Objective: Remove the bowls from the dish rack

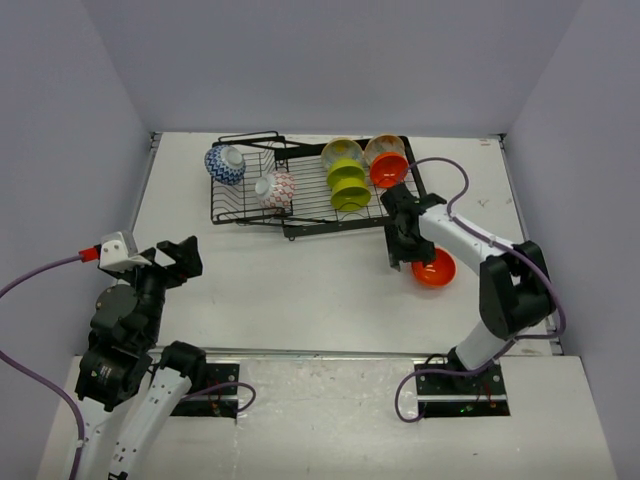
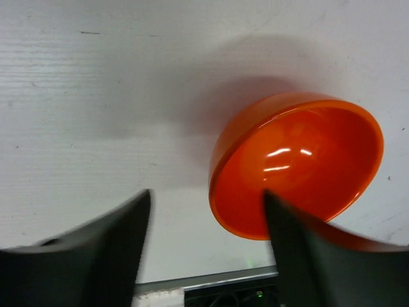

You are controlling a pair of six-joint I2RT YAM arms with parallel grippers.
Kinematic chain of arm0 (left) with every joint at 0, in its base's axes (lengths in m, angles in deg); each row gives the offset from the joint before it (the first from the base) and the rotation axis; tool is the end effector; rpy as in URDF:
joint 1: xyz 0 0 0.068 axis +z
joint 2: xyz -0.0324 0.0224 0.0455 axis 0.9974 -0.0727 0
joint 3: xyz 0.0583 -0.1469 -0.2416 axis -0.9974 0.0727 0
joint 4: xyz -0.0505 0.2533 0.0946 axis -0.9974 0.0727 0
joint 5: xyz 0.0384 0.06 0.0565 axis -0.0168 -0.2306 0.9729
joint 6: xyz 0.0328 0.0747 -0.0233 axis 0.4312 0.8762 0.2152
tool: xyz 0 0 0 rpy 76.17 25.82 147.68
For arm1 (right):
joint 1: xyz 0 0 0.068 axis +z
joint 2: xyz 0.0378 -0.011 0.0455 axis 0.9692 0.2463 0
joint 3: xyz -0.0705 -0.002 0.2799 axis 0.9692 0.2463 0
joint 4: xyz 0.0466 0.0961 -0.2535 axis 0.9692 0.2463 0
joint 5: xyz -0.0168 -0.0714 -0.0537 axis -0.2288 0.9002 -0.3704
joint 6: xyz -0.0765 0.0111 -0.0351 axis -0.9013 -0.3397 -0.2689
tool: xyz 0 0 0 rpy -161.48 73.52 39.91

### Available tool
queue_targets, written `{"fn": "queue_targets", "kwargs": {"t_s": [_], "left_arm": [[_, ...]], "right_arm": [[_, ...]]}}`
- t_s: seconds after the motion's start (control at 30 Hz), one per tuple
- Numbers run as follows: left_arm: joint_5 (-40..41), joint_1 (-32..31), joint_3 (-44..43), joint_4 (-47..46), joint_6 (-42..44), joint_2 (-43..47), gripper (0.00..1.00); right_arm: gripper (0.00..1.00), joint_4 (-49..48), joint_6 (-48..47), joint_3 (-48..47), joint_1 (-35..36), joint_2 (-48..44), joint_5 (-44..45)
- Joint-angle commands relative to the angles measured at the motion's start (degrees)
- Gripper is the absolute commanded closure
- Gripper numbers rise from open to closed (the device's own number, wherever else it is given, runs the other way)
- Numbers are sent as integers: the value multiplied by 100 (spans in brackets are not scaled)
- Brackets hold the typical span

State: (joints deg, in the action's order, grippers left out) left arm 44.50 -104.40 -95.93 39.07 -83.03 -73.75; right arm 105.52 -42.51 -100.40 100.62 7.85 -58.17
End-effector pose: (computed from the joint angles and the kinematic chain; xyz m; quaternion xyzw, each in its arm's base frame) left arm 0.0903 0.0004 0.3553 -0.1733 0.7058 -0.1112 0.6778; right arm 0.3003 0.1181 0.1782 -0.0364 0.9879 -0.0919 0.1193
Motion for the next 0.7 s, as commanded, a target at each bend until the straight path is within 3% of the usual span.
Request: {"fn": "queue_targets", "kwargs": {"t_s": [0.0, 0.17, 0.27, 0.33, 0.37, 0.47, 0.5, 0.57, 0.6, 0.67], "left_arm": [[46, -33, 8, -212, 50, 18, 0], [46, -33, 8, -212, 50, 0, 0], [46, -33, 8, -212, 50, -17, 0], [46, -33, 8, -212, 50, -26, 0], [46, -33, 8, -212, 50, -44, 0], [46, -33, 8, -203, 50, -53, 0], [38, -33, 8, -212, 50, -70, 0], [29, -33, 8, -203, 50, -79, 0], [20, -33, 8, -212, 50, -96, 0], [11, -33, 8, -212, 50, -114, 0]], "right_arm": [[18, 88, -70, -411, 122, -688, -23], [14, 63, -158, -912, 131, -1532, -217], [2, -866, -132, -975, 122, -2014, -796], [1, -2332, 227, -546, 78, -2244, -1208], [1, -3303, 899, -213, -9, -2384, -1289], [1, -4634, 2385, 289, -386, -2377, -1202], [1, -5040, 3453, 456, -518, -2368, -1271], [1, -5979, 4652, 913, -747, -2307, -1474], [3, -6933, 5711, 1350, -861, -2167, -1474], [10, -7531, 6361, 1469, -871, -1939, -905]]}}
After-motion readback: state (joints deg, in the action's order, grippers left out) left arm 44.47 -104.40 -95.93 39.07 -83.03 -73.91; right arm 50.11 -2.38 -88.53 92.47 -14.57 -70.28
